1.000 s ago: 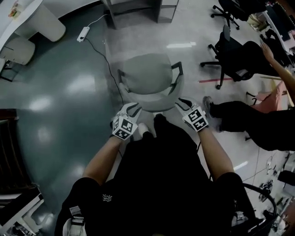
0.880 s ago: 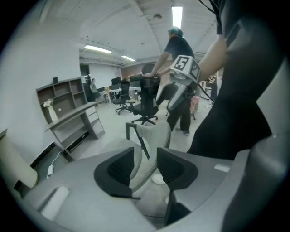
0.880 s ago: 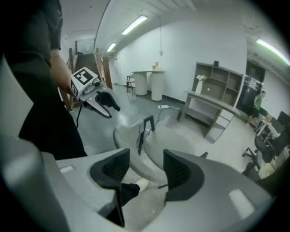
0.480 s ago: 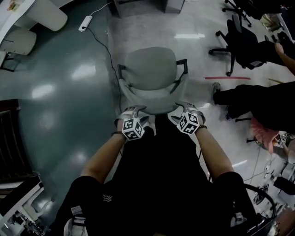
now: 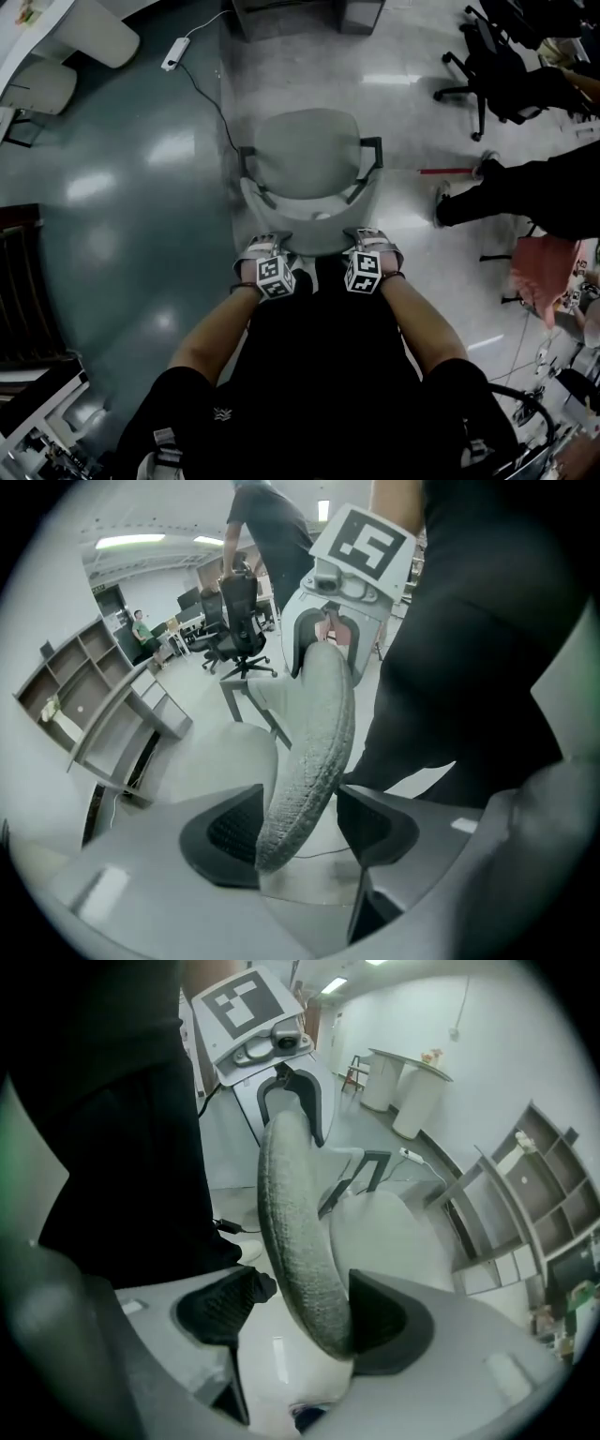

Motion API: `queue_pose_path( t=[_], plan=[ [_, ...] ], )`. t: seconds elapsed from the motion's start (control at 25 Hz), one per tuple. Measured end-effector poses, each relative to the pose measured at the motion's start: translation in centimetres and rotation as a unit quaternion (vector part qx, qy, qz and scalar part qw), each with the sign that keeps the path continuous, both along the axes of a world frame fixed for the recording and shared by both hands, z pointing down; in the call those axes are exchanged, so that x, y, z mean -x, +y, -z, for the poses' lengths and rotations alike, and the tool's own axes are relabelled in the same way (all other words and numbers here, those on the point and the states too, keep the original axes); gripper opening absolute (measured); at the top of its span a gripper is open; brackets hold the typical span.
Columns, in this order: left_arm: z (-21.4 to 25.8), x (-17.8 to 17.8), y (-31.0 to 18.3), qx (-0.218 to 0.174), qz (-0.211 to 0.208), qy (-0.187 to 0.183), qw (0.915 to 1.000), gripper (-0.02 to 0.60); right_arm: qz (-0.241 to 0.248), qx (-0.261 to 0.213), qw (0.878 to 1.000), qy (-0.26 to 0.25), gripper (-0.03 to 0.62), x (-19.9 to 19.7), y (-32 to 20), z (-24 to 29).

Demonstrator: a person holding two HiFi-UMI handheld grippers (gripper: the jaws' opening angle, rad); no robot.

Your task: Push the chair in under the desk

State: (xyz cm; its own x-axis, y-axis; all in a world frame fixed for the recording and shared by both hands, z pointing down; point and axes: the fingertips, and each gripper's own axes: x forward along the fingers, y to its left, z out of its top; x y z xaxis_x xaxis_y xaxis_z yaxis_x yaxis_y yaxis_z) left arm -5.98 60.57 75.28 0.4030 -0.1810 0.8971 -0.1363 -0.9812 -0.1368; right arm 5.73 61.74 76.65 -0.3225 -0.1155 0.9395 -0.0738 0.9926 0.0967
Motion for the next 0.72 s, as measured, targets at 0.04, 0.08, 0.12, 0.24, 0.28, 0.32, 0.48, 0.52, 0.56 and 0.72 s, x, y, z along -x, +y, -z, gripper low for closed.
queue_pose_path(
  t=[0.04, 0.08, 0.12, 0.24, 0.28, 0.32, 0.48, 0.52, 0.56, 0.72],
  plan=[
    [-0.4, -0.1, 0.0, 0.004, 0.001, -0.006, 1.0000, 0.255, 0.001, -0.001, 1.000, 0.004, 0.313, 0.0, 0.0, -0.2],
    [-0.7, -0.1, -0.1, 0.006, 0.002, -0.012, 0.9999, 0.253, 0.002, -0.001, 1.000, 0.009, 0.305, 0.0, -0.2, -0.3],
    [-1.0, -0.2, -0.3, 0.005, 0.002, -0.019, 0.9998, 0.253, 0.002, -0.003, 1.000, 0.013, 0.291, 0.1, -0.5, -0.5],
    [-1.9, -0.2, -1.0, 0.007, 0.001, -0.045, 0.9990, 0.224, -0.003, -0.015, 1.000, 0.023, 0.200, 0.0, -1.5, -0.9],
    [-2.1, -0.2, -1.1, 0.015, 0.003, -0.051, 0.9986, 0.215, -0.002, -0.015, 1.000, 0.025, 0.179, 0.1, -1.7, -1.0],
    [-2.3, -0.2, -1.3, 0.024, 0.004, -0.056, 0.9981, 0.213, 0.000, -0.012, 1.000, 0.027, 0.176, 0.1, -1.8, -1.1],
    [-2.4, 0.0, -1.8, 0.041, 0.010, -0.064, 0.9971, 0.209, -0.002, 0.003, 1.000, 0.021, 0.173, 0.3, -1.9, -1.2],
    [-2.4, -0.1, -1.8, 0.044, 0.011, -0.064, 0.9969, 0.207, -0.004, 0.009, 1.000, 0.019, 0.173, 0.2, -1.8, -1.3],
    [-2.5, -0.3, -1.9, 0.048, 0.011, -0.064, 0.9968, 0.207, -0.004, 0.012, 1.000, 0.019, 0.172, 0.1, -2.0, -1.3],
    [-2.4, -1.1, -2.7, 0.055, 0.005, -0.058, 0.9968, 0.193, -0.007, 0.005, 1.000, 0.025, 0.170, -0.7, -3.5, -1.3]
  ],
)
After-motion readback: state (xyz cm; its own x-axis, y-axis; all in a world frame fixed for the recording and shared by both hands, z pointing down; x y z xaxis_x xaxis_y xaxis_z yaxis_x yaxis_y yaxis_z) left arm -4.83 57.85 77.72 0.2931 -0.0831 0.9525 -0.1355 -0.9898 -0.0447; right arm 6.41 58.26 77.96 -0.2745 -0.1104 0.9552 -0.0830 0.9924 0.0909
